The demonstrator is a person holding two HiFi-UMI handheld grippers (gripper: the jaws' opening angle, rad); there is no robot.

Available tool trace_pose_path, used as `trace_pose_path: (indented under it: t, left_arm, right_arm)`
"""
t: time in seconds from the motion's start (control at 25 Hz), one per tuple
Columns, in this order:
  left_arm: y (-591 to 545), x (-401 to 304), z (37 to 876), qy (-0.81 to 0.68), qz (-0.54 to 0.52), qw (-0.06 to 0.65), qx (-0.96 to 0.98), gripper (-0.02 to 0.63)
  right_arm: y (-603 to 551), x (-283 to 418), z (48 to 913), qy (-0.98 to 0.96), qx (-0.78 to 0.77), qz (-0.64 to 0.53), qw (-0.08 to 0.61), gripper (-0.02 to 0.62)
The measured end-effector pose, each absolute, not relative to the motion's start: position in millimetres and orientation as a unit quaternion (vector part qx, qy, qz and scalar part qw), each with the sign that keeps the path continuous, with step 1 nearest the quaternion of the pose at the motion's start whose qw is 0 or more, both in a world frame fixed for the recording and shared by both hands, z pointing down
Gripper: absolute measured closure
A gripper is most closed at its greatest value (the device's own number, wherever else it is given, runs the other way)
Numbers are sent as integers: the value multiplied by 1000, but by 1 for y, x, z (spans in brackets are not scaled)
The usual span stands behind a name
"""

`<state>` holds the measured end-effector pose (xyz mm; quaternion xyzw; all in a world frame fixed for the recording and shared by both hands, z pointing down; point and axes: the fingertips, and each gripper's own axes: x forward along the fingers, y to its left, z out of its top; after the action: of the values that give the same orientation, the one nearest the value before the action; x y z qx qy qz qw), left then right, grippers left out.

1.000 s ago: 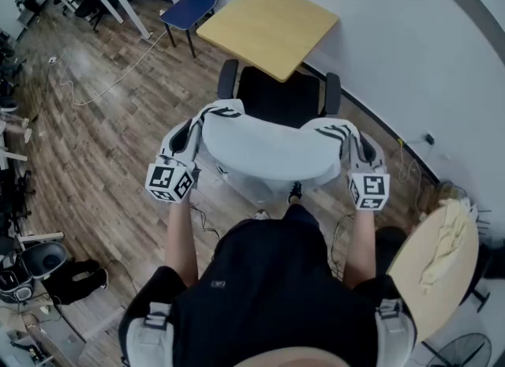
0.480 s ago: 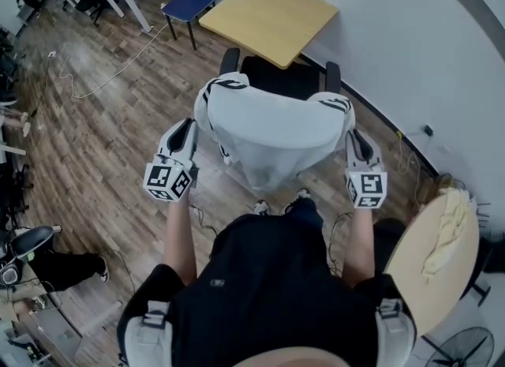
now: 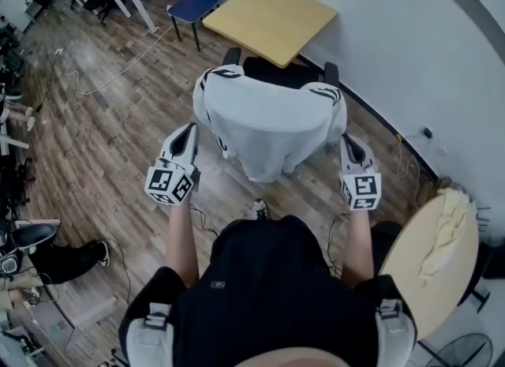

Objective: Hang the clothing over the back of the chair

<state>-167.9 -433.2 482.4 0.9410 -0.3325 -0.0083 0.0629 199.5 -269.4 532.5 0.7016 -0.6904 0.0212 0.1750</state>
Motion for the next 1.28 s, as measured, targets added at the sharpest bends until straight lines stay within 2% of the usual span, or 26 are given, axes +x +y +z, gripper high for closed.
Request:
trace_pose_path:
  t: [1.28]
  left_arm:
    - [-205, -189, 486, -402, 14, 72, 912, 604]
  right_arm:
    - [-110, 186, 546, -747, 642, 28, 169, 598]
